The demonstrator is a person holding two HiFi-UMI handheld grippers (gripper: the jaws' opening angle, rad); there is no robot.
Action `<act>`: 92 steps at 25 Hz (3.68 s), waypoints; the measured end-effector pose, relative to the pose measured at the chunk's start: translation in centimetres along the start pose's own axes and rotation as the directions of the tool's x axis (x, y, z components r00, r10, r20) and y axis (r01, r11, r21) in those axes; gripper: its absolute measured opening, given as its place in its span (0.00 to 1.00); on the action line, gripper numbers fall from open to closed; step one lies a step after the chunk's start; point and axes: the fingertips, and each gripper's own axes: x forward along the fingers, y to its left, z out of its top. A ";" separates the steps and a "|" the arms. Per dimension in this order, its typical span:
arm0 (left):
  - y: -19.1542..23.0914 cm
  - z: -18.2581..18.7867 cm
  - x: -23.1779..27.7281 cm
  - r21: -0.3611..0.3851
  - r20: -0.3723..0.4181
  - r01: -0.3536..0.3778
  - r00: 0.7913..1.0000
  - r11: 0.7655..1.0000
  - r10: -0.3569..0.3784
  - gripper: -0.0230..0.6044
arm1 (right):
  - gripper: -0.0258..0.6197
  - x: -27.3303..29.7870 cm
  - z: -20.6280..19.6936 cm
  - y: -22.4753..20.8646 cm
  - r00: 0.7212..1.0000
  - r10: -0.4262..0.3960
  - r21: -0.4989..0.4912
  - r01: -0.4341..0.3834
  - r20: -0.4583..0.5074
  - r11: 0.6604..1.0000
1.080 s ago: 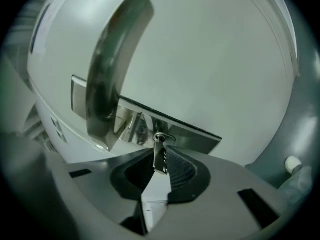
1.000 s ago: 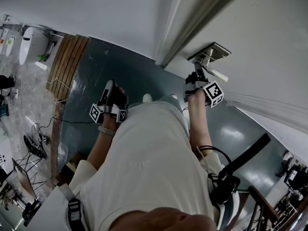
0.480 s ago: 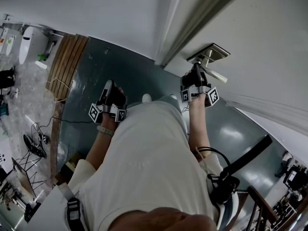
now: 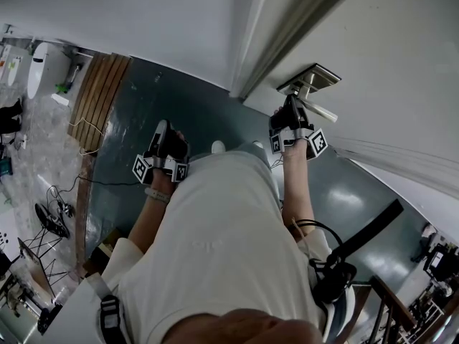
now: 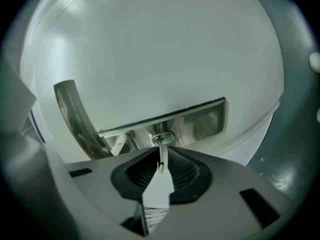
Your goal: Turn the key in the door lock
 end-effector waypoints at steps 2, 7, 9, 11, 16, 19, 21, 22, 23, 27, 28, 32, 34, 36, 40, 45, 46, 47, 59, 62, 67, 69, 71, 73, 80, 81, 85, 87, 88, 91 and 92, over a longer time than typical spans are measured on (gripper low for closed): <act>0.1 0.1 0.0 0.000 0.000 0.001 1.000 1.000 -0.001 0.05 | 0.11 -0.7 -0.3 0.6 0.997 -0.067 -0.124 0.063 -0.028 0.990; -0.1 0.0 0.2 -0.013 -0.002 0.003 1.000 1.000 -0.003 0.05 | 0.11 -3.7 -0.9 2.9 0.926 -0.378 -0.921 0.165 0.021 0.353; -0.1 -0.2 0.3 -0.018 -0.009 0.003 1.000 1.000 -0.004 0.05 | 0.11 -4.6 -1.4 3.6 0.878 -0.435 -0.955 0.075 0.199 -0.286; 0.1 -0.6 0.4 -0.024 -0.019 0.002 1.000 1.000 -0.002 0.05 | 0.11 -4.8 -2.5 4.2 0.864 -0.383 -0.687 -0.061 0.326 -0.724; 0.3 -1.1 0.5 -0.031 -0.029 -0.003 1.000 1.000 0.002 0.05 | 0.11 -3.6 -4.4 2.2 0.858 -0.381 -0.474 -0.193 0.343 -0.859; 0.2 -1.1 0.4 -0.029 -0.027 -0.003 1.000 1.000 0.002 0.05 | 0.11 -2.7 -4.2 1.7 0.852 -0.375 -0.452 -0.190 0.365 -0.872; 0.3 -0.9 0.2 -0.026 -0.019 -0.003 1.000 1.000 0.002 0.05 | 0.11 -2.1 -4.0 1.2 0.848 -0.374 -0.430 -0.198 0.375 -0.881; 0.4 -0.8 0.1 -0.024 -0.015 -0.002 1.000 1.000 0.001 0.05 | 0.11 -1.9 -3.7 0.9 0.845 -0.375 -0.422 -0.201 0.382 -0.884; 0.4 -0.6 0.0 -0.021 -0.012 0.000 1.000 1.000 0.000 0.05 | 0.11 -1.6 -3.4 0.8 0.842 -0.374 -0.417 -0.202 0.389 -0.886; 0.2 -0.2 -0.1 -0.018 0.002 0.005 1.000 1.000 -0.005 0.05 | 0.11 -1.0 -2.8 0.6 0.839 -0.361 -0.400 -0.192 0.407 -0.896; 0.3 -0.1 -0.2 -0.017 0.004 0.005 1.000 1.000 -0.005 0.05 | 0.11 -0.9 -2.8 0.5 0.841 -0.354 -0.392 -0.188 0.410 -0.900; 0.3 -0.1 -0.3 -0.017 0.004 0.004 1.000 1.000 -0.004 0.05 | 0.11 -0.5 -2.6 0.4 0.845 -0.307 -0.370 -0.141 0.438 -0.918; 0.3 -0.1 -0.2 -0.017 0.000 0.001 1.000 1.000 -0.001 0.05 | 0.12 0.0 -2.6 0.6 0.847 -0.278 -0.369 -0.105 0.454 -0.923; 0.4 -0.3 -0.1 -0.016 -0.007 -0.001 1.000 1.000 0.001 0.05 | 0.12 0.5 -2.4 0.8 0.848 -0.264 -0.382 -0.080 0.459 -0.921; 0.8 -0.2 -0.3 -0.014 -0.005 -0.005 1.000 1.000 0.005 0.05 | 0.12 0.4 -1.9 0.9 0.858 -0.272 -0.457 -0.049 0.436 -0.888; 0.7 0.0 -0.4 -0.008 -0.003 -0.003 1.000 1.000 0.003 0.05 | 0.12 0.3 -1.5 1.2 0.863 -0.325 -0.725 0.067 0.387 -0.685; 0.6 0.0 -0.4 -0.007 -0.003 -0.003 1.000 1.000 0.003 0.05 | 0.12 0.3 -1.4 1.2 0.864 -0.337 -0.774 0.090 0.373 -0.627; 0.6 0.1 -0.4 -0.007 -0.001 -0.003 1.000 1.000 0.003 0.05 | 0.12 0.3 -1.3 1.2 0.868 -0.347 -0.819 0.111 0.356 -0.563; 0.5 0.2 -0.3 -0.014 0.006 -0.004 1.000 1.000 0.004 0.05 | 0.10 0.1 -0.1 1.4 0.971 -0.228 -0.604 0.223 0.070 0.765; 0.6 0.3 -0.2 -0.017 0.008 -0.003 1.000 1.000 0.003 0.05 | 0.10 -0.2 0.0 1.0 0.978 -0.198 -0.445 0.204 0.061 0.872; 0.4 0.2 -0.2 -0.025 0.008 -0.004 1.000 1.000 0.005 0.05 | 0.10 -0.7 0.1 0.7 0.986 -0.152 -0.246 0.166 0.071 0.955; 0.4 0.2 -0.2 -0.027 0.009 -0.005 1.000 1.000 0.005 0.05 | 0.10 -0.8 0.1 0.7 0.990 -0.129 -0.221 0.138 0.055 0.965; 0.4 0.2 -0.3 -0.028 0.010 -0.005 1.000 1.000 0.005 0.05 | 0.10 -0.7 0.0 0.8 0.995 -0.099 -0.235 0.102 0.026 0.967; 0.5 0.2 -0.2 -0.029 0.009 -0.004 1.000 1.000 0.004 0.05 | 0.11 -0.8 -0.1 1.3 0.995 -0.095 -0.317 0.094 0.011 0.944; 0.4 0.2 -0.1 -0.038 0.012 0.001 1.000 0.999 0.000 0.05 | 0.12 -2.9 -0.5 4.4 0.937 -0.338 -0.993 0.112 0.092 0.042; 0.5 0.3 -0.1 -0.040 0.011 0.001 1.000 0.999 -0.001 0.05 | 0.12 -3.1 -1.1 4.6 0.920 -0.372 -0.977 0.044 0.120 -0.207; 0.7 0.5 -0.1 -0.049 0.009 0.001 1.000 0.999 0.000 0.05 | 0.23 -3.7 -3.7 2.2 0.848 -0.480 -0.526 -0.309 0.225 -0.793; 0.7 0.3 -0.2 -0.056 0.011 0.002 1.000 0.998 -0.002 0.05 | 0.24 -3.7 -3.6 1.0 0.834 -0.471 -0.309 -0.385 0.286 -0.870; 0.7 0.3 -0.2 -0.058 0.011 0.003 1.000 0.998 -0.002 0.05 | 0.24 -3.6 -3.4 0.7 0.832 -0.459 -0.259 -0.391 0.310 -0.883; 0.7 0.3 -0.2 -0.062 0.017 0.006 1.000 0.998 -0.005 0.05 | 0.24 -2.6 -2.7 0.6 0.833 -0.429 -0.230 -0.368 0.350 -0.901; 0.8 0.4 -0.3 -0.062 0.021 0.008 1.000 0.998 -0.007 0.05 | 0.24 -2.2 -2.7 0.5 0.834 -0.420 -0.214 -0.365 0.359 -0.906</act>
